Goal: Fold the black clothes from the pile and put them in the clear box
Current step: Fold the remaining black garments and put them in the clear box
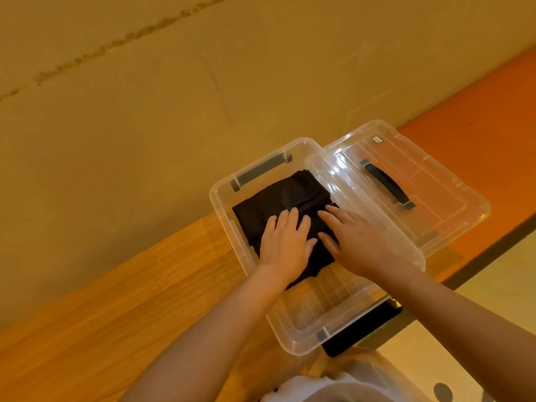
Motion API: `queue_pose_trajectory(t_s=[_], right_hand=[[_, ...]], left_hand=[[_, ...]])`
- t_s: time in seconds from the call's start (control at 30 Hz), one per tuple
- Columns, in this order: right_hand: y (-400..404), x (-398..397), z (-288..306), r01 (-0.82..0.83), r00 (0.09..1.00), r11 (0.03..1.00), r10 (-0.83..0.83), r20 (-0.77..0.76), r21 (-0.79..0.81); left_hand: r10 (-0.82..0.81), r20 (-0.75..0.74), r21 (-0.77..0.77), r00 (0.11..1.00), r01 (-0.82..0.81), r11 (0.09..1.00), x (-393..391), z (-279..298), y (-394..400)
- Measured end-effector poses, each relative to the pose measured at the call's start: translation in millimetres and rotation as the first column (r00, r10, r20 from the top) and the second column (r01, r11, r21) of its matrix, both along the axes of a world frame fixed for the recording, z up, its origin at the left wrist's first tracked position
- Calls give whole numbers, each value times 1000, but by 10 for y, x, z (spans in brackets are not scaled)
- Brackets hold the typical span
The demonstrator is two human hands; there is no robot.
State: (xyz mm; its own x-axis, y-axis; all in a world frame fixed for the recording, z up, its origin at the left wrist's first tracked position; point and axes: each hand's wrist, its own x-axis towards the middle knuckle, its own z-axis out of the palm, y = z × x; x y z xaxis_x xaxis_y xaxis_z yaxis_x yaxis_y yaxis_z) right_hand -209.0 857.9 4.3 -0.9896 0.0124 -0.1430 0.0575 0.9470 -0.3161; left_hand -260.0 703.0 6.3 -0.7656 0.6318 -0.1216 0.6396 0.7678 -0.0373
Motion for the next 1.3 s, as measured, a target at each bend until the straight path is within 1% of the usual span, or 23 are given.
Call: queue_pose_trajectory(t_s=[0.13, 0.2, 0.27, 0.33, 0.37, 0.43, 0.5, 0.6, 0.67, 0.73, 0.8, 0.9, 0.97, 1.03, 1.3], right_hand=[[162, 59, 228, 100, 980, 995, -102, -171, -20], [272, 75, 292, 147, 958, 989, -151, -245, -34], [408, 87, 316, 205, 942, 978, -208, -265, -39], [564, 111, 308, 271, 937, 962, -272, -217, -34], [648, 126, 291, 308, 934, 951, -308, -184, -29], [808, 163, 238, 383, 916, 924, -381, -126, -11], [952, 208, 155, 451, 891, 893, -450, -60, -1], [1153, 273, -48, 529, 848, 849, -529, 32, 7], [1243, 321, -205, 561, 824, 828, -560, 85, 11], [1296, 364, -353, 582, 806, 813, -580, 122, 23], [1302, 397, -500, 595, 789, 802, -594, 159, 46], [1245, 422, -703, 577, 788, 810, -586, 189, 102], [1202, 421, -789, 582, 786, 803, -596, 164, 128], [1182, 422, -846, 591, 781, 796, -605, 156, 129], [972, 501, -913, 582, 799, 805, -592, 106, 112]], left_hand=[[-140, -179, 111, 974, 161, 981, -295, 110, 251], [-222, -218, 117, 950, 251, 961, -452, 226, 456], [-289, -233, 109, 928, 320, 941, -610, 308, 690], [-344, -234, 107, 909, 376, 920, -733, 397, 934], [-371, -219, 102, 902, 399, 911, -790, 430, 1061], [-405, -132, 79, 905, 417, 906, -910, 453, 1320], [-399, -51, 47, 915, 401, 915, -1044, 406, 1578], [-389, 77, -73, 918, 394, 916, -1252, 270, 1966], [-392, 166, -165, 905, 418, 893, -1335, 157, 2174], [-400, 241, -224, 885, 451, 864, -1374, 39, 2349], [-402, 298, -249, 866, 477, 843, -1386, -101, 2448], [-404, 376, -268, 834, 515, 814, -1427, -351, 2465], [-396, 396, -296, 828, 524, 799, -1454, -502, 2399], [-389, 401, -279, 829, 515, 810, -1462, -591, 2338], [-385, 410, -227, 827, 502, 835, -1389, -603, 2045]])
